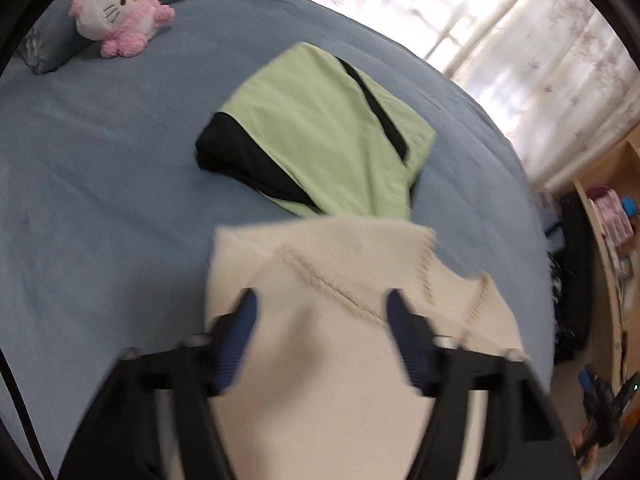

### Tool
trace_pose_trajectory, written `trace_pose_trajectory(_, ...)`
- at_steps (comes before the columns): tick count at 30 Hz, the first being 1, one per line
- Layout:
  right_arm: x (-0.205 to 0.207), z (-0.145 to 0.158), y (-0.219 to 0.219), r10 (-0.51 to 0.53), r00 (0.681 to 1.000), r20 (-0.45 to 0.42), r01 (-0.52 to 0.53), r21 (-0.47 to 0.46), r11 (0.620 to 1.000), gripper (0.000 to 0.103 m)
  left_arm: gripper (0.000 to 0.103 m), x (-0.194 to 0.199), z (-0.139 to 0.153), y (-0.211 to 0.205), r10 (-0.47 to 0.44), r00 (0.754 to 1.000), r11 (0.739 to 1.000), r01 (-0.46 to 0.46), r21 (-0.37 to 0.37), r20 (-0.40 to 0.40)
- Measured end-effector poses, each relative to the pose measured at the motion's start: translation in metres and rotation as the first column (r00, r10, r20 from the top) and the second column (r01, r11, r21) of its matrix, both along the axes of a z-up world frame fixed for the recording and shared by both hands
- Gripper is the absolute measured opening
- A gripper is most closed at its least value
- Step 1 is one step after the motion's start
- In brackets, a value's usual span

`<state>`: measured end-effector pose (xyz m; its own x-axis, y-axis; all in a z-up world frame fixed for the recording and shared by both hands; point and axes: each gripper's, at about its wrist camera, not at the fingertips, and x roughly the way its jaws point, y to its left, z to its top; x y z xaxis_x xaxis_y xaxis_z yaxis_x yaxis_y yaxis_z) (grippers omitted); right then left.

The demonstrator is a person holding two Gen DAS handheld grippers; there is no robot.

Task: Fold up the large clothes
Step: 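Carry the hem with both tools up over the cardigan toward the collar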

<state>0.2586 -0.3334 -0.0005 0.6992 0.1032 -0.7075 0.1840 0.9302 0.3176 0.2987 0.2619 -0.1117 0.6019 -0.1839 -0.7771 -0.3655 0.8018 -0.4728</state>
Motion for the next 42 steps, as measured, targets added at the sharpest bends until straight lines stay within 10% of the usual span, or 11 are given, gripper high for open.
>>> trace_pose_trajectory(8,0.025,-0.095,-0.001,0.065,0.98,-0.187,-0.07,-0.018,0.997,0.041,0.07,0.02,-0.046,0.009,-0.115,0.991,0.984,0.123,0.13,-0.064)
trace_pose_trajectory(21,0.055,-0.123,0.03,0.231,0.943,-0.239,-0.265,-0.119,0.957,0.045,0.068,0.033,-0.063,-0.03,-0.434,0.897,0.826,0.435,0.357,-0.088)
trace_pose_trajectory(27,0.048,-0.121,0.044,0.241,0.955,-0.174,-0.275,-0.215,0.937,0.027,0.031,0.035,-0.063,-0.05,-0.502,0.86,0.744,0.484,0.461,-0.094)
trace_pose_trajectory(29,0.042,-0.118,0.048,0.233,0.961,-0.147,-0.264,-0.249,0.932,0.012,0.01,0.036,-0.062,-0.052,-0.478,0.873,0.739,0.461,0.492,-0.1)
trace_pose_trajectory(34,0.028,-0.092,0.047,0.172,0.984,-0.037,-0.176,-0.264,0.948,0.008,0.007,0.025,-0.045,-0.056,-0.411,0.91,0.742,0.366,0.562,-0.05)
trace_pose_trajectory(42,0.013,-0.027,0.044,0.065,0.983,0.17,-0.022,-0.245,0.969,0.007,0.006,0.003,0.022,-0.036,-0.234,0.957,0.856,0.12,0.504,0.169)
